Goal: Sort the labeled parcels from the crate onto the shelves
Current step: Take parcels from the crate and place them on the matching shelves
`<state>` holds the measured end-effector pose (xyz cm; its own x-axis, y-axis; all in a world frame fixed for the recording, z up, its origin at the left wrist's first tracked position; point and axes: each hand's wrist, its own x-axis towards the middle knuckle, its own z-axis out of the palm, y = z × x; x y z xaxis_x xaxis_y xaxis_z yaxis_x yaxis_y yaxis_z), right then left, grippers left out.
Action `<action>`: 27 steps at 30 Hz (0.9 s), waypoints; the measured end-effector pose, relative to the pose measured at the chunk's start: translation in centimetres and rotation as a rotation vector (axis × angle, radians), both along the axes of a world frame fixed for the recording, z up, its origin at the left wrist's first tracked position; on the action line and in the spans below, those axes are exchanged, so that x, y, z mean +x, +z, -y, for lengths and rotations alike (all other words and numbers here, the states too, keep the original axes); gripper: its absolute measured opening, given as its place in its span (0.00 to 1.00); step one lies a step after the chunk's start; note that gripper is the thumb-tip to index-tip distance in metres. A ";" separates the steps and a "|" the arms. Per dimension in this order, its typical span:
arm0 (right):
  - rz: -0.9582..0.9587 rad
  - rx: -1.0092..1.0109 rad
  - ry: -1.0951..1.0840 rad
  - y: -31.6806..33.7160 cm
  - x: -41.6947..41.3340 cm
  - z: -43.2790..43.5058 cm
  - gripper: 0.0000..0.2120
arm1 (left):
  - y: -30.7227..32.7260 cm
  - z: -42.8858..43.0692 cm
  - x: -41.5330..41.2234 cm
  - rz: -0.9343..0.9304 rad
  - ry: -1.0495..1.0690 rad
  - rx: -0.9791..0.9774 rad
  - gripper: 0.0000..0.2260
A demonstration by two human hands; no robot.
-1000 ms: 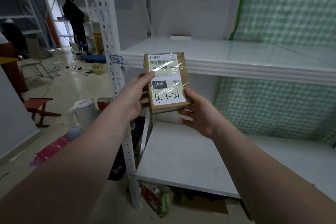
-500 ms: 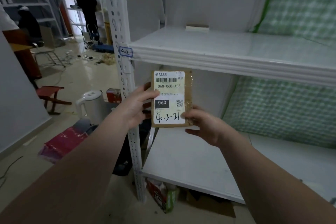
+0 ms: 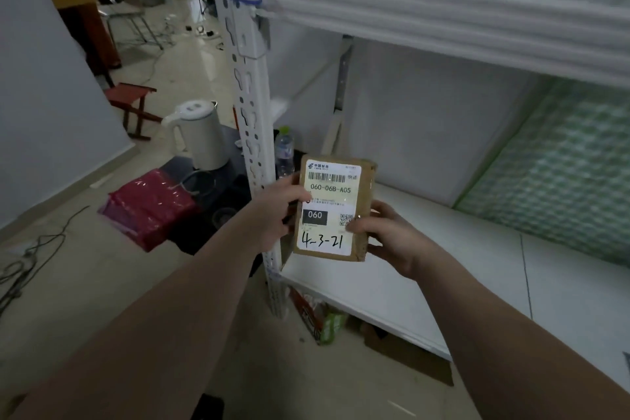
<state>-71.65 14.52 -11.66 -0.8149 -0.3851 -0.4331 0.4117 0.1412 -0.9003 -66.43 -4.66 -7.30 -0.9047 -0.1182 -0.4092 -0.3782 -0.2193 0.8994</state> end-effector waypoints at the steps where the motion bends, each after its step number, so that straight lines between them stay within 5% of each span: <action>1: 0.011 0.008 0.001 -1.0 -0.6 0.3 0.30 | -1.0 0.0 -0.5 0.013 0.013 -0.028 0.14; 11: -0.015 0.094 -0.033 -13.4 -4.1 3.6 0.31 | -12.4 2.7 -3.6 -0.032 -0.133 -0.286 0.18; 21: -0.086 0.166 -0.117 -28.3 -3.5 5.8 0.38 | -28.1 4.5 -3.8 0.006 -0.088 -0.250 0.10; 27: -0.243 0.282 -0.145 -33.9 -3.2 7.1 0.42 | -33.7 5.8 -3.9 -0.084 -0.147 -0.308 0.20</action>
